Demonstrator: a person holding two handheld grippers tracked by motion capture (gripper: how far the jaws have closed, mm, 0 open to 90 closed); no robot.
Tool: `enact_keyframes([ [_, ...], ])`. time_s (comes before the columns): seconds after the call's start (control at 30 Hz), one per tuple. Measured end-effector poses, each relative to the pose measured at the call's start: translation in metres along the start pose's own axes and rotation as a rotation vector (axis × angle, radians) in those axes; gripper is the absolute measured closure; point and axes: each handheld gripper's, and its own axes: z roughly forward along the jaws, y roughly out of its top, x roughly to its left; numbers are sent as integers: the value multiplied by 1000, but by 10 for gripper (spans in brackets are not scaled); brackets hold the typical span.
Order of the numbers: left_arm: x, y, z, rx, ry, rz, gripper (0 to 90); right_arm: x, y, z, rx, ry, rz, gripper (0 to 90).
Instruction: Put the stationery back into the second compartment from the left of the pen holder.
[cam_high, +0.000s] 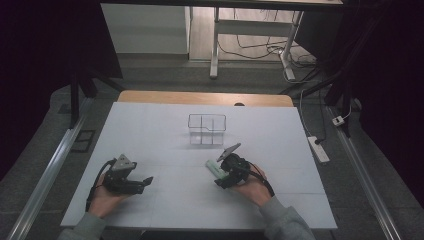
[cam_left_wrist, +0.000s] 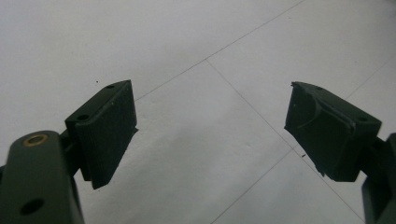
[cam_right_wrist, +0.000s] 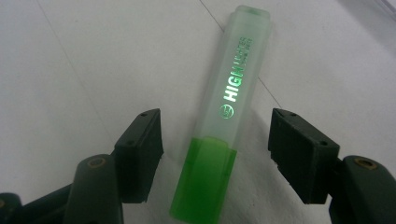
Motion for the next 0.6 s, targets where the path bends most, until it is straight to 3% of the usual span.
enact_keyframes([
  [0.4, 0, 0, 1, 3, -1, -2, 162, 1, 1, 4, 26, -28, -1, 474],
  [0.6, 0, 0, 1, 4, -3, 1, 161, 2, 5, 3, 46, -47, 26, 618],
])
